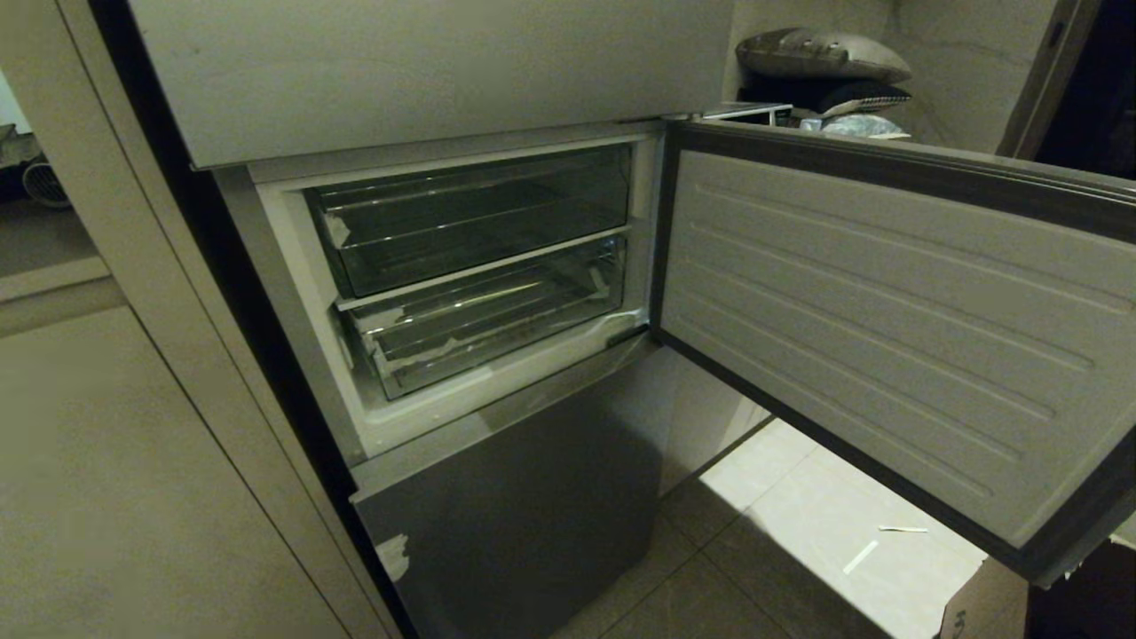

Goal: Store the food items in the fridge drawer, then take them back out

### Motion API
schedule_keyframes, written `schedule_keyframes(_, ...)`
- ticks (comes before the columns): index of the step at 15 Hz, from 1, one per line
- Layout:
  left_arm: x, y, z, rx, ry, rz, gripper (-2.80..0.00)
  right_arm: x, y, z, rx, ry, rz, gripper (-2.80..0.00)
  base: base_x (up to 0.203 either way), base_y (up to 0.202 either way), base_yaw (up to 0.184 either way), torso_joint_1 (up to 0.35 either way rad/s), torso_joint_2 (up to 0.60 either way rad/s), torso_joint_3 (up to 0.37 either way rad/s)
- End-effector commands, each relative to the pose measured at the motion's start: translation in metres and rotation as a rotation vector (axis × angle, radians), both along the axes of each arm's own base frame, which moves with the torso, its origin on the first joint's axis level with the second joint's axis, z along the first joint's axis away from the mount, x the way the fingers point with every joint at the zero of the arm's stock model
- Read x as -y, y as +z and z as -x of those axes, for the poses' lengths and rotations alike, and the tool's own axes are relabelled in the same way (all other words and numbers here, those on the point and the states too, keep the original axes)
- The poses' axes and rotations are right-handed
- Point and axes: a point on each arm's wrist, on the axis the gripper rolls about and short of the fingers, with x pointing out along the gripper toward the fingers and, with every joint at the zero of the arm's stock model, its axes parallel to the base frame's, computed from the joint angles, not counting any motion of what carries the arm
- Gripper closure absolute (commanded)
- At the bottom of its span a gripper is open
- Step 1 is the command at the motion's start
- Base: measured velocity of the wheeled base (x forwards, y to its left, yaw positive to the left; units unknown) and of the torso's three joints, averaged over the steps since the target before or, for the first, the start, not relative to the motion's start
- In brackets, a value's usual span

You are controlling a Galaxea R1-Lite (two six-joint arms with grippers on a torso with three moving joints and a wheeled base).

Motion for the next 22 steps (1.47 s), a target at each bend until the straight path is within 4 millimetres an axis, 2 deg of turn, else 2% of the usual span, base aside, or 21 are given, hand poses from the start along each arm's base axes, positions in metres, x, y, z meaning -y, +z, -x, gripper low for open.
schedule_keyframes(1,0.0,-0.0004,0.0009,0.011,0.001,0.011,0.0,0.0,-0.0085,-0.0024,-0.03,0.0,-0.002,0.0,0.0,0.0,0.0,0.0,0.0,0.0)
schedule_keyframes(4,-0.0001,-0.0003,0.0009,0.012,0.005,0.014,0.0,0.0,-0.0085,-0.0024,-0.03,0.0,0.0,0.0,-0.001,-0.002,0.029,0.001,0.0,0.001)
schedule_keyframes(22,-0.0001,-0.0001,0.0009,0.013,0.004,0.014,0.0,0.0,-0.0085,-0.0024,-0.03,0.0,0.0,0.0,0.0,-0.008,0.165,0.002,0.0,0.003)
